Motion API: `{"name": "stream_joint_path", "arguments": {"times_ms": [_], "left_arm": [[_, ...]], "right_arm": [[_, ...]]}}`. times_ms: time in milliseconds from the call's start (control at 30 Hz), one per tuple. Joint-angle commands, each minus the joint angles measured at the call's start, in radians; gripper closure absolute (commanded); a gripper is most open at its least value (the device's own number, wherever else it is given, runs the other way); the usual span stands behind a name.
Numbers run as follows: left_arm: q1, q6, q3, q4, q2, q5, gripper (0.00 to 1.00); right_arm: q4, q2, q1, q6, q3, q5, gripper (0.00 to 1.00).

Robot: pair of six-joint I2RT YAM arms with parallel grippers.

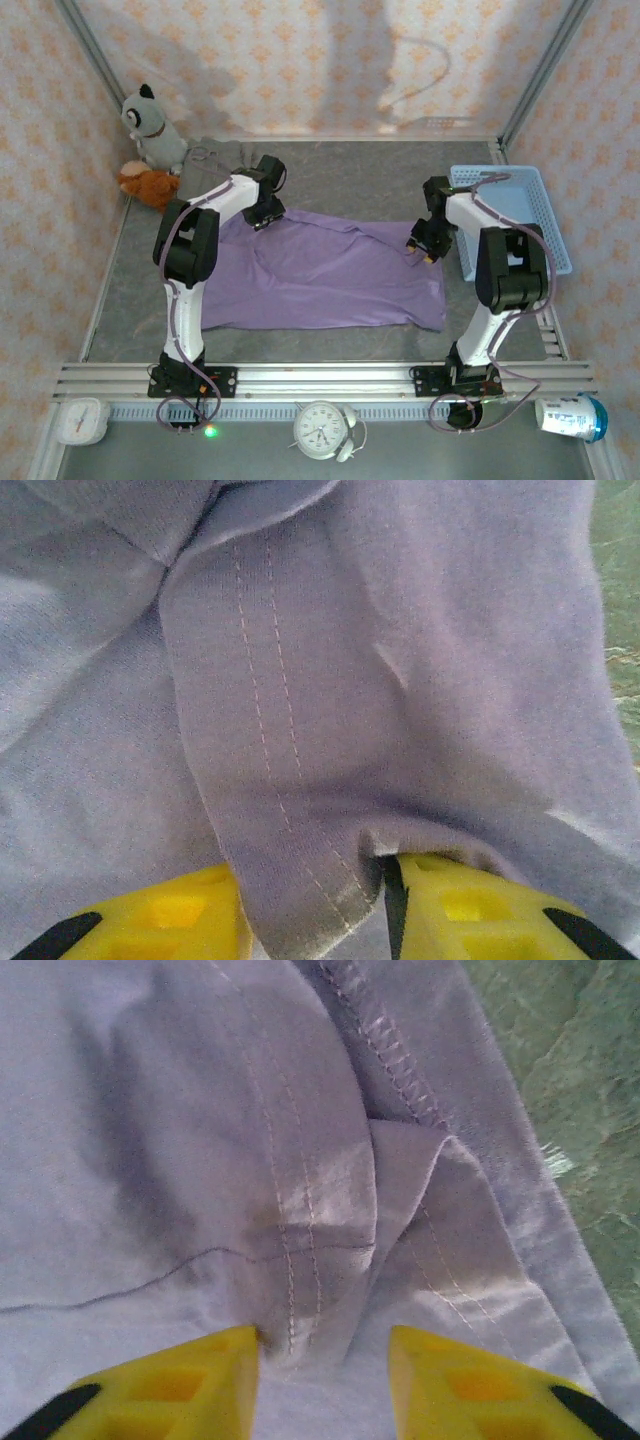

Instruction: Fold and stack the mixed laundry pile

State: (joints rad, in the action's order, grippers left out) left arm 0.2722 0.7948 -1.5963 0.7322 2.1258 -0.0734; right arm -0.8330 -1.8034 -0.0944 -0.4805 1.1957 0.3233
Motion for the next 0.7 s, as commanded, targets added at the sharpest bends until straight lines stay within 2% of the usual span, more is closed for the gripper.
{"name": "stream_joint_path", "arguments": {"times_ms": [0, 100, 267, 500, 600, 667], "left_arm": [[-0.008, -0.006, -0.035, 0.048, 0.009, 0.023, 0.63], [-0.010, -0.007, -0.041, 0.053, 0.009, 0.021, 0.61], [-0.011, -0.008, -0.051, 0.058, 0.001, 0.024, 0.50], [-0.011, -0.001, -0.076, 0.060, 0.042, 0.012, 0.50], [-0.012, -0.001, -0.086, 0.061, 0.057, 0.011, 0.60], [-0.013, -0.002, -0.098, 0.061, 0.059, 0.011, 0.75]], "right_arm": [[-0.005, -0.043, -0.005, 0.007, 0.058, -0.022, 0.74], [-0.029, -0.057, -0.004, 0.016, 0.101, -0.040, 0.98], [-0.057, -0.004, -0.001, 0.024, 0.151, -0.065, 1.00], [-0.091, -0.020, 0.005, 0.043, 0.256, -0.097, 1.00], [-0.091, -0.042, 0.005, 0.040, 0.282, -0.081, 1.00], [-0.090, -0.043, 0.005, 0.036, 0.284, -0.078, 1.00]]}}
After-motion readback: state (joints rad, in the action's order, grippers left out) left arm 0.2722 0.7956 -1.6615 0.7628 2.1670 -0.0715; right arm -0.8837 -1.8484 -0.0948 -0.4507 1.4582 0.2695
